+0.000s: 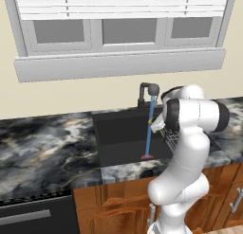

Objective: Soak the sponge with water for a few seconds and then drop it inside the sink.

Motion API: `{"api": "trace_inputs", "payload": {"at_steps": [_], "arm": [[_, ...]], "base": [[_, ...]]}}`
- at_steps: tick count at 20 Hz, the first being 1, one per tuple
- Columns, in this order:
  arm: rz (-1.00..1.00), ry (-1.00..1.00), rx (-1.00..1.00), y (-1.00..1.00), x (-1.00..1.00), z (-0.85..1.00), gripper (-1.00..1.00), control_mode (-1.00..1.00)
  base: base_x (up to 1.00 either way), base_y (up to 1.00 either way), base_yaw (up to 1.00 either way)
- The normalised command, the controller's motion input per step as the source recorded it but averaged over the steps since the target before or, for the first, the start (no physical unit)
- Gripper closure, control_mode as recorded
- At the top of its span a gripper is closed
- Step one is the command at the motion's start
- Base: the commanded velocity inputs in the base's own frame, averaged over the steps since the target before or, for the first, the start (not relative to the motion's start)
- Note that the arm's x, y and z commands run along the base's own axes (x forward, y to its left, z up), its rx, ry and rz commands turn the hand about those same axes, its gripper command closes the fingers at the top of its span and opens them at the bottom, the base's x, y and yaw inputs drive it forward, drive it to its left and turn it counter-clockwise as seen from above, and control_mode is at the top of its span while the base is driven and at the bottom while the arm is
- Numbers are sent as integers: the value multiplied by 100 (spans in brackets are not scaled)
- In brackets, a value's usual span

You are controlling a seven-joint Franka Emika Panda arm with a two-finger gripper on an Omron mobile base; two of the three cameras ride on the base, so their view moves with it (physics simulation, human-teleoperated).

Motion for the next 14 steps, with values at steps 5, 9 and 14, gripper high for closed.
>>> {"api": "trace_inputs", "payload": {"at_steps": [5, 9, 14], "arm": [[0, 0, 0, 0, 13, -8, 100, -100], [0, 0, 0, 0, 13, -9, 100, -100], [0, 0, 0, 0, 21, -8, 100, -100]], "base": [[0, 0, 0], [0, 0, 0], [0, 0, 0]]}}
